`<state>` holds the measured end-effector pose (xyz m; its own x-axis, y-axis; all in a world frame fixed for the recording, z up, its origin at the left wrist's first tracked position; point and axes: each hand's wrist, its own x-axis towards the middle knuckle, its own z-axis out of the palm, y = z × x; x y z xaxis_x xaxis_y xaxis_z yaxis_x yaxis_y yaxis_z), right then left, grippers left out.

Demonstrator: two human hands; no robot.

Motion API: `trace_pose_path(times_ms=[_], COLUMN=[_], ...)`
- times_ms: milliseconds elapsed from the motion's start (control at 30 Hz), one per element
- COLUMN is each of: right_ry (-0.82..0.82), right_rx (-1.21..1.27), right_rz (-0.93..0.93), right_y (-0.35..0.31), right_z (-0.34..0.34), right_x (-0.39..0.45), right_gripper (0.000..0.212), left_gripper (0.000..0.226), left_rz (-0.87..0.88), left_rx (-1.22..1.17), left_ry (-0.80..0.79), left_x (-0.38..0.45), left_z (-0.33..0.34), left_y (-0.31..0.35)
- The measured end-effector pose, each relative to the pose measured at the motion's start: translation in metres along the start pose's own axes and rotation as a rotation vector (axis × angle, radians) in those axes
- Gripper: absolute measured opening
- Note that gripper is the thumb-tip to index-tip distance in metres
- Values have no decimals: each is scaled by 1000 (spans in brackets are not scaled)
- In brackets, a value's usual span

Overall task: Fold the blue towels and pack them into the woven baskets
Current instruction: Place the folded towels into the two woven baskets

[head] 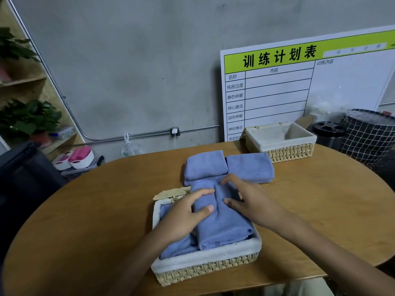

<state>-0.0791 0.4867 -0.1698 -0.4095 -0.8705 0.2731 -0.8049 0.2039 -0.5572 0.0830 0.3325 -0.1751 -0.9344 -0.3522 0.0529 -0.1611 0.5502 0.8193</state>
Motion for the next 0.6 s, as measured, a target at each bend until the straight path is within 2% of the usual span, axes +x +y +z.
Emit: trace_pose_path(times_ms=[67,200,333,400,600], right_ry=[-29,-43,-92,-93,-91], right_rx=[-75,-126,-164,-167,-164], right_rz=[13,48,65,73,29], right_y=[-4,-6,-9,-8,5], right_z=[-4,-4,1,1,0], right_x=[3,6,7,9,9], right_gripper=[37,38,37,37,37], left_gripper=[43,52,63,66,68], left_rz=[43,13,6,-4,-41], left_rx=[172,572,824,898,926], left_ry=[-20,-19,-40,-61,-163], left_x=[2,3,-1,-1,5], left_z=[1,7,12,10,12], left_y=[-2,0,-9,-9,-5])
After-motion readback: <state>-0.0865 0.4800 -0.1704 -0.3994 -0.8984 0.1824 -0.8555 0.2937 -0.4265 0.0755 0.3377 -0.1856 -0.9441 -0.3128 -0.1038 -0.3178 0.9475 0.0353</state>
